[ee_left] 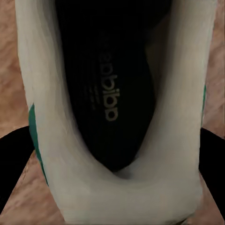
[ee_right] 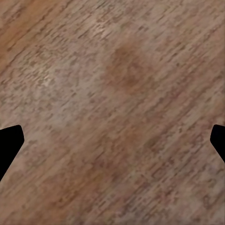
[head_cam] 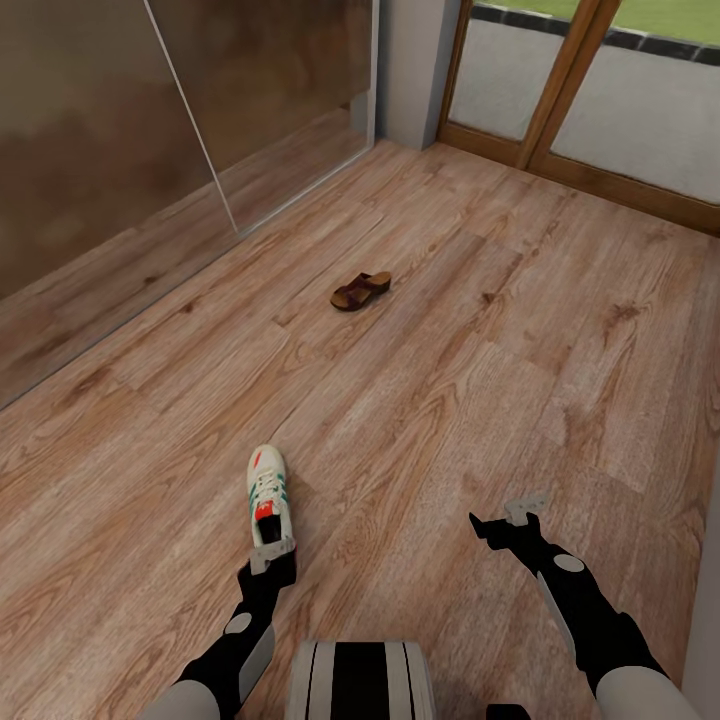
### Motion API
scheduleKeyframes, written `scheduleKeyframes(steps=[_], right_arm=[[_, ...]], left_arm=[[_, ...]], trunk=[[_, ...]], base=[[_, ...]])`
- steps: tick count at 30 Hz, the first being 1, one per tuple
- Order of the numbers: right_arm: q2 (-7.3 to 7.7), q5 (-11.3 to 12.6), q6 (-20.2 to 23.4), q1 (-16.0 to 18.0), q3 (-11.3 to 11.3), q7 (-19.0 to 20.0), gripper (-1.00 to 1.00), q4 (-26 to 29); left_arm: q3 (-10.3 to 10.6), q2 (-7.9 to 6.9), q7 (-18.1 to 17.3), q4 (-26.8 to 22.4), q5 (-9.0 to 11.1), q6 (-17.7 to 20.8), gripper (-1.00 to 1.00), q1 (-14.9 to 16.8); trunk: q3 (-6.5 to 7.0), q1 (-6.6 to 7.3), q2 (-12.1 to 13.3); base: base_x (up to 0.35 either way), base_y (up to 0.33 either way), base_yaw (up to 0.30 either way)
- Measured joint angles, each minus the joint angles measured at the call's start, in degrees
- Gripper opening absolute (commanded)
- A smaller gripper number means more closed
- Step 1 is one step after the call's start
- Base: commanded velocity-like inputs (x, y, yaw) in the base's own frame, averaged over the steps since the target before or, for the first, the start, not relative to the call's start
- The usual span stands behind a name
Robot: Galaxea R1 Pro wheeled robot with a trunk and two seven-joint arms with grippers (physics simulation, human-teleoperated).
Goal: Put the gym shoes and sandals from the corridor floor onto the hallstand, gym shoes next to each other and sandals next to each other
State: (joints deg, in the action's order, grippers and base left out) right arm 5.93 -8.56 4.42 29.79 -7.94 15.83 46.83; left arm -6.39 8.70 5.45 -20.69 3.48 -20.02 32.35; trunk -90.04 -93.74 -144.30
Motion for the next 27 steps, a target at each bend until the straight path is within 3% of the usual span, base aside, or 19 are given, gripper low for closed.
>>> scheduleKeyframes(steps=[27], right_arm=[[-0.08, 0.0, 0.0, 0.0, 0.0, 0.0, 1.0, 0.0]], left_arm=[[-0.1, -0.04, 0.0, -0.1, 0.4, -0.2, -1.0, 0.0]], trunk=[[0.0, 0.0, 0.0]], base=[[0.0, 0.0, 0.0]])
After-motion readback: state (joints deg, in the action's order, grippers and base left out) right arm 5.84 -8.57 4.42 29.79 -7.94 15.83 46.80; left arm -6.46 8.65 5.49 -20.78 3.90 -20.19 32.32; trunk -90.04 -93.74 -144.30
